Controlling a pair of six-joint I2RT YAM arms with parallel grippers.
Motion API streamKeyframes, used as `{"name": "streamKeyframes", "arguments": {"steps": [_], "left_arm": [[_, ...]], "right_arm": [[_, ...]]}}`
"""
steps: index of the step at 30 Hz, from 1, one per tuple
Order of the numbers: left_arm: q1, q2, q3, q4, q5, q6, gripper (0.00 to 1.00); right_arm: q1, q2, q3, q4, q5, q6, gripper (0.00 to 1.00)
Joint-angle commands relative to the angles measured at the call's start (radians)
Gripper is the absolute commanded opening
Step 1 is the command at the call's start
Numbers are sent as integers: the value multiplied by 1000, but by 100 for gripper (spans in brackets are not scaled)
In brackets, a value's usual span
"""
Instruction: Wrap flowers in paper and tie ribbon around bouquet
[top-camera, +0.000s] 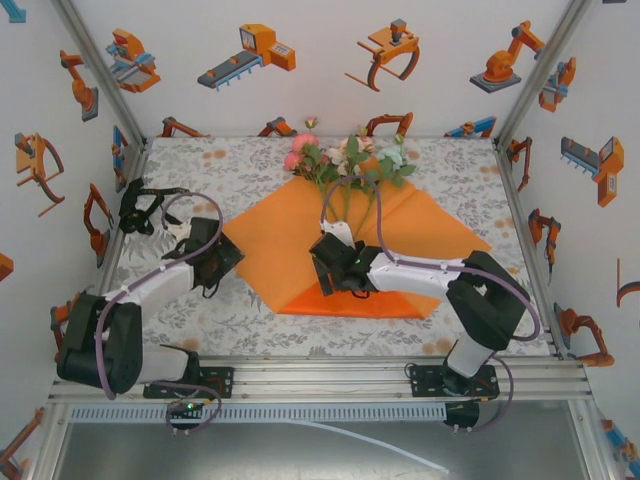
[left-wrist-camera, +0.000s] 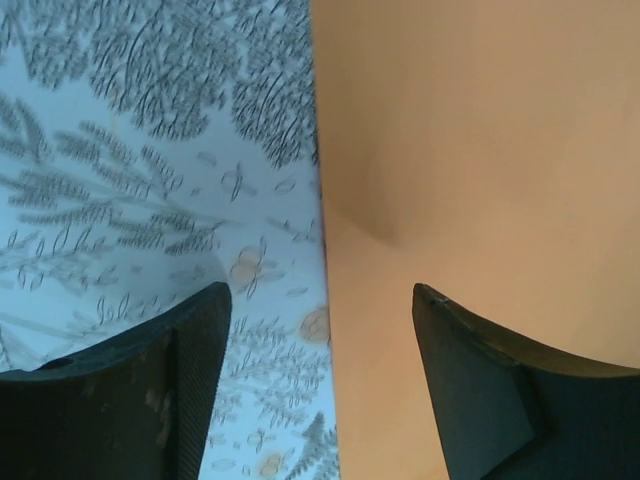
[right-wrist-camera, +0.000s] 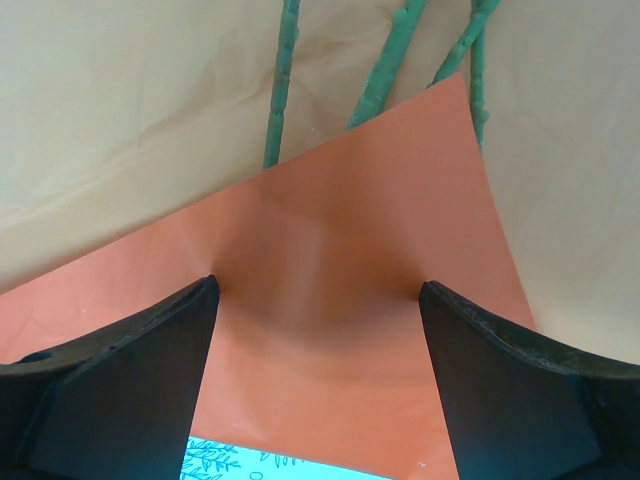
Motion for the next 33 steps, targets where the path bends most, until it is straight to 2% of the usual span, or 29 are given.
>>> {"name": "streamKeyframes", "arguments": {"steps": [1, 5, 9, 14, 20, 21, 25, 28, 33], "left_arm": [[4, 80, 10, 85, 41, 29, 61], [2, 153, 13, 173, 100, -5, 53], [4, 182, 41, 206, 142, 8, 50], [4, 89, 51, 150, 112, 20, 47], [-2, 4, 77, 104, 213, 50, 43], [-3, -6, 77, 95, 216, 52, 39], [-9, -20, 96, 47, 245, 62, 13], [-30, -41, 124, -1, 254, 82, 1], [-95, -73, 198, -99, 197, 98, 0]], "right_arm": [[4, 1, 1, 21, 25, -15, 75], [4, 10, -3, 26, 28, -12, 75], [3, 20, 8, 17, 27, -8, 75], [4, 15, 15, -5, 45, -2, 75], [3, 15, 25, -13, 46, -2, 75], [2, 15, 26, -13, 47, -3, 75], [2, 21, 33, -19, 51, 0, 76], [1, 12, 30, -23, 63, 12, 78], [-3, 44, 52, -71, 171, -7, 81]]}}
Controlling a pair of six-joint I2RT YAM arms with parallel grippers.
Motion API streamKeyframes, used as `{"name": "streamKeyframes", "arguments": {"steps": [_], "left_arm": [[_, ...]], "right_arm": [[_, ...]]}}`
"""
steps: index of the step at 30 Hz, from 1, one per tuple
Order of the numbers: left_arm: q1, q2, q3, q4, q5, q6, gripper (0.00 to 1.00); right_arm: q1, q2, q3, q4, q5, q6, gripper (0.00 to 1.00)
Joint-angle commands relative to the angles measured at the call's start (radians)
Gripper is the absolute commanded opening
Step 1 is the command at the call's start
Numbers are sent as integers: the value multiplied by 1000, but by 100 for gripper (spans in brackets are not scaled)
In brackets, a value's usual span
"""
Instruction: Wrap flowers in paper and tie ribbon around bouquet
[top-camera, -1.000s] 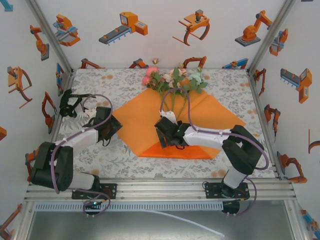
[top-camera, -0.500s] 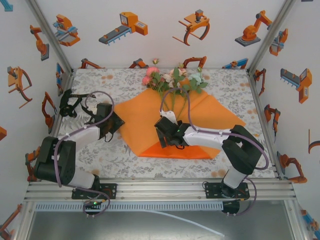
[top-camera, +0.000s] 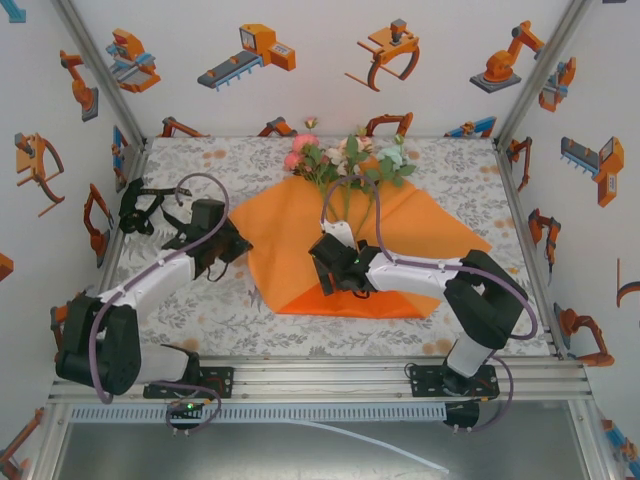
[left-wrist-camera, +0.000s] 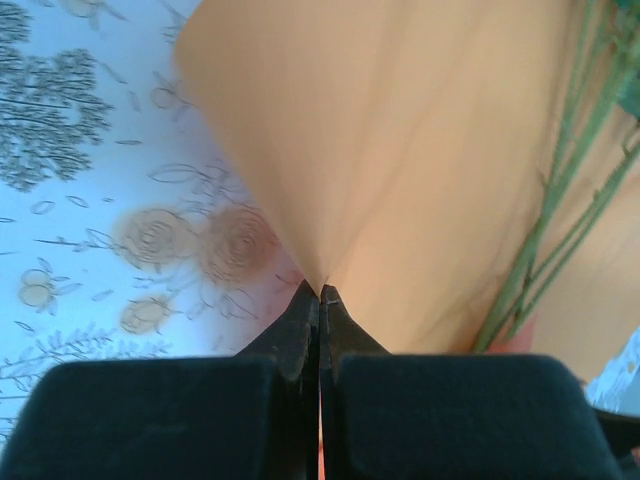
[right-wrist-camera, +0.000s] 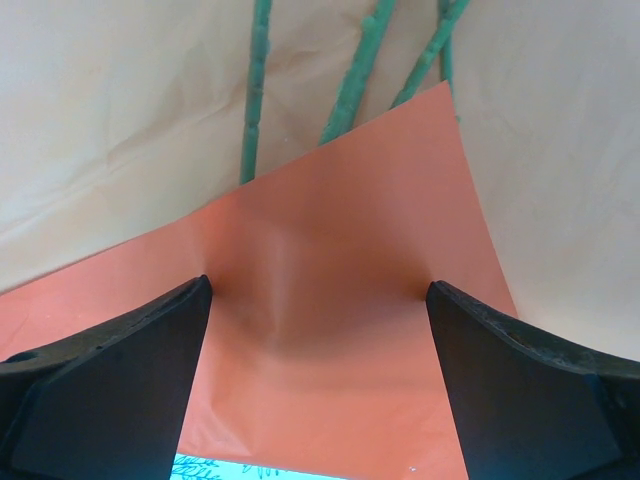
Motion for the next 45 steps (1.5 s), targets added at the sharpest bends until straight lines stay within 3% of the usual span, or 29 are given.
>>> {"name": "streamKeyframes", "arguments": {"steps": [1, 5, 11, 19, 26, 33, 38, 45], "left_arm": [[-33, -39, 67, -92, -21, 16, 0], [-45, -26, 101, -91, -19, -31, 0], [-56, 17, 149, -82, 3, -46, 0], [-75, 46, 190, -79, -1, -73, 0], [-79, 75, 228, -76, 8, -102, 0], [-108, 84, 263, -71, 22, -138, 0], [-155, 97, 301, -52, 8, -164, 0], [-183, 157, 340, -40, 2, -169, 0]], "right_arm": [[-3, 44, 51, -51, 117, -27, 82], [-3, 21, 81, -69, 97, -62, 86], [-3, -116, 70, -34, -38, -73, 88], [34, -219, -31, 14, -94, 30, 79], [63, -172, -75, 59, -126, 32, 74], [63, -38, -22, 77, -15, -60, 78], [63, -18, -33, 136, -97, -55, 80], [46, -227, -131, 159, -136, -9, 85]]}}
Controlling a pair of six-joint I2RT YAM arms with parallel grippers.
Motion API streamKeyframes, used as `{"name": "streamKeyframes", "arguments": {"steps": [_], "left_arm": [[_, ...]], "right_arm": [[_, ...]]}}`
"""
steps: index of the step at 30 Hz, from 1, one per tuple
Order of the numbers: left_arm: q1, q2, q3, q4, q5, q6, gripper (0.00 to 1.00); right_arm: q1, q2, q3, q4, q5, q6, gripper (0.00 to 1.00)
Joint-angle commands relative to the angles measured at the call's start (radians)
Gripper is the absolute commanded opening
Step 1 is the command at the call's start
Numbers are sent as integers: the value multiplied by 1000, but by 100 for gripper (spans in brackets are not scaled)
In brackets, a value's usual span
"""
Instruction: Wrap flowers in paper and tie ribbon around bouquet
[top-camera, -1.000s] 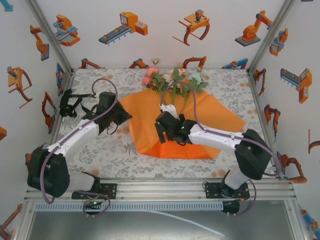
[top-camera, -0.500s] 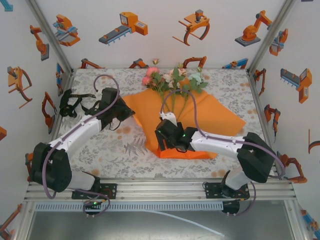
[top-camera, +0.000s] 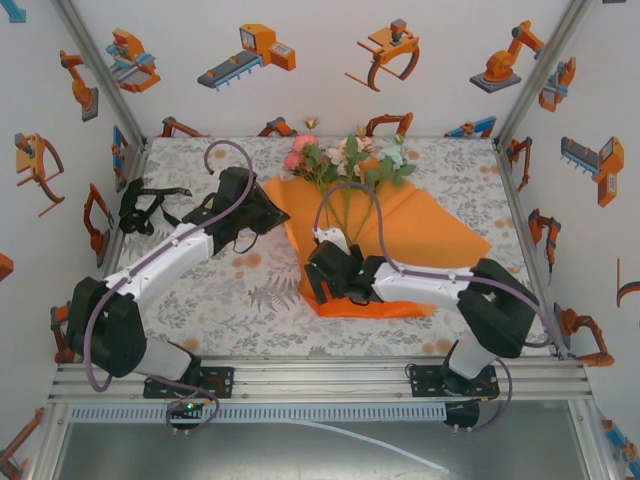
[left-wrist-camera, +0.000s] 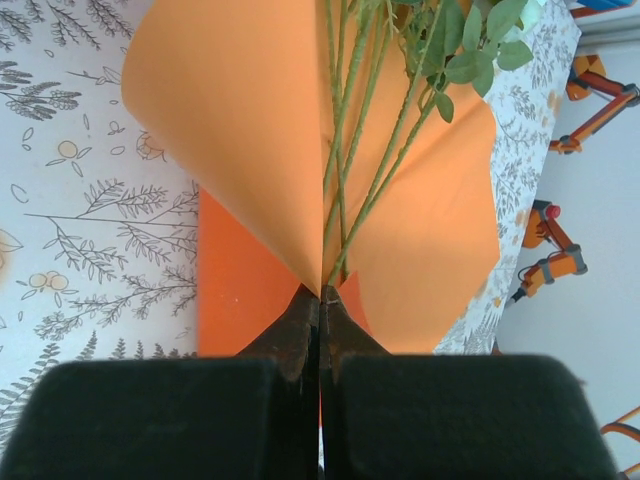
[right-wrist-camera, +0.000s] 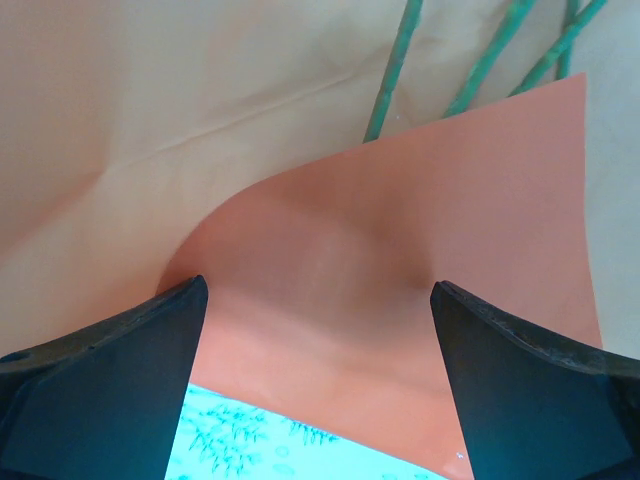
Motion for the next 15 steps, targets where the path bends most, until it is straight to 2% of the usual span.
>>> {"name": "streamKeyframes", "arguments": {"steps": [1, 6, 10, 13, 15], "left_arm": [[-6, 35, 32, 16, -8, -15, 0], [-18, 76, 67, 24, -11, -15, 0], [-36, 101, 97, 23, -19, -10, 0], [-48, 122, 119, 25, -19, -17, 0], [-61, 138, 133, 31, -19, -24, 0]], "right_arm": [[-14, -151, -75, 61, -35, 39, 85], [-10, -301, -148, 41, -148, 63, 81], [24, -391, -193, 94, -245, 105, 82], [53, -400, -224, 216, -310, 133, 89], [57, -369, -223, 256, -300, 142, 94]]}}
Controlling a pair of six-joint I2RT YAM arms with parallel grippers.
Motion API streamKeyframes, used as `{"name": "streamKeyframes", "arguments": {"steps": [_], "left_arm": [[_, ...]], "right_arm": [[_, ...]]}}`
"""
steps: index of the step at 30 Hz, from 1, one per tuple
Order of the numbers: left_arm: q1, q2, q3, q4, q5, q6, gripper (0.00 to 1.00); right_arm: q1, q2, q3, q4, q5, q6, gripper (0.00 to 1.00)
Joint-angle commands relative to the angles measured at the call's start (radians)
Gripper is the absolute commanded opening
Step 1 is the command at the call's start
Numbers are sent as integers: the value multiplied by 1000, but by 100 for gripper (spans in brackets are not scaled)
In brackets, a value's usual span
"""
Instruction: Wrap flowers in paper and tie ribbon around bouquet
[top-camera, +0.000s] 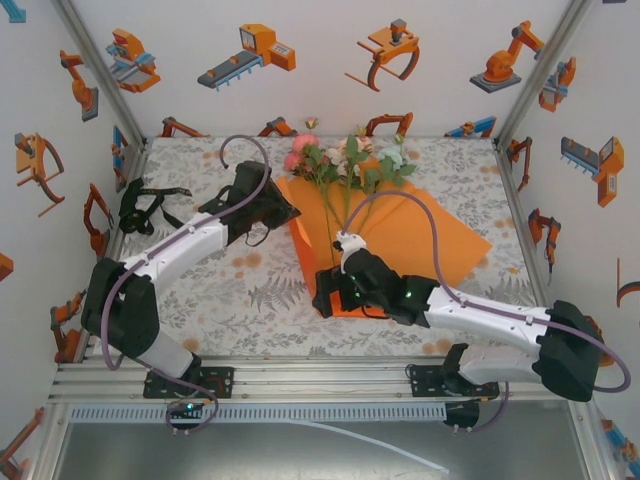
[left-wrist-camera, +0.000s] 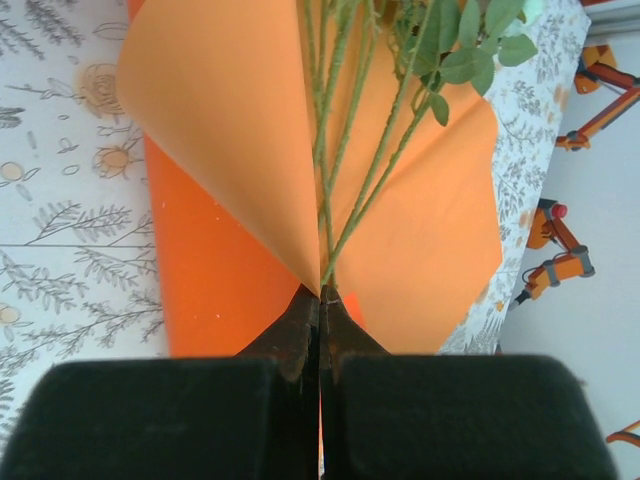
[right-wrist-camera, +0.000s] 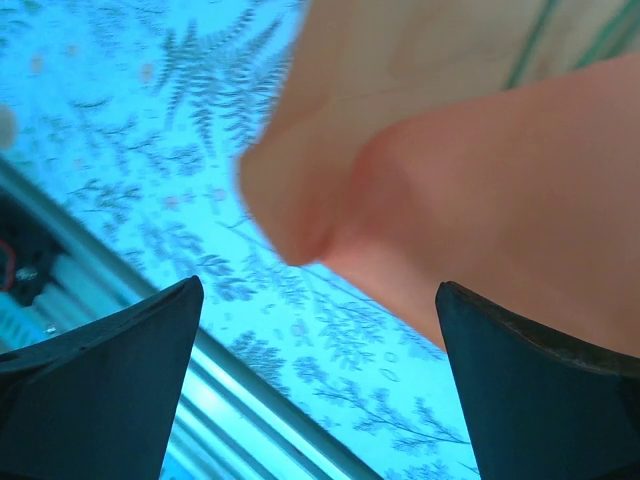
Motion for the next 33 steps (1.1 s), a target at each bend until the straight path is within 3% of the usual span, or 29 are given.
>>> {"name": "streamKeyframes", "arguments": {"steps": [1, 6, 11, 13, 15, 17, 20, 21, 24, 26, 28, 33], "left_arm": [[-22, 27, 46, 19, -9, -21, 0], [-57, 64, 86, 31, -10, -28, 0], [-83, 85, 100, 59, -9, -34, 0], [-91, 87, 101, 79, -1, -34, 0], [-99, 95, 104, 104, 24, -32, 0], [-105, 103, 104, 129, 46, -29, 0], [-117, 107, 104, 164, 52, 1, 9], [-119, 105, 104, 180, 59, 27, 16], [-116, 81, 104, 220, 52, 168, 52], [-116, 42, 104, 212, -5, 324, 65], [-115, -10, 98, 185, -93, 480, 72], [-105, -130, -8, 173, -280, 678, 75]], "right_arm": [[14, 45, -10, 129, -38, 40, 95], [13, 209, 44, 153, 43, 56, 92], [11, 261, 80, 121, 107, 120, 84], [9, 261, 60, 147, 103, 149, 72], [6, 264, 34, 182, 97, 165, 54], [6, 265, 23, 162, 129, 180, 44], [-11, 251, -9, 152, 165, 197, 21], [-16, 243, -24, 165, 162, 198, 14], [-22, 219, -68, 205, 168, 201, 2], [-26, 211, -87, 209, 185, 201, 2], [-32, 206, -98, 204, 198, 200, 2], [-80, 201, -116, 195, 177, 208, 3]]}}
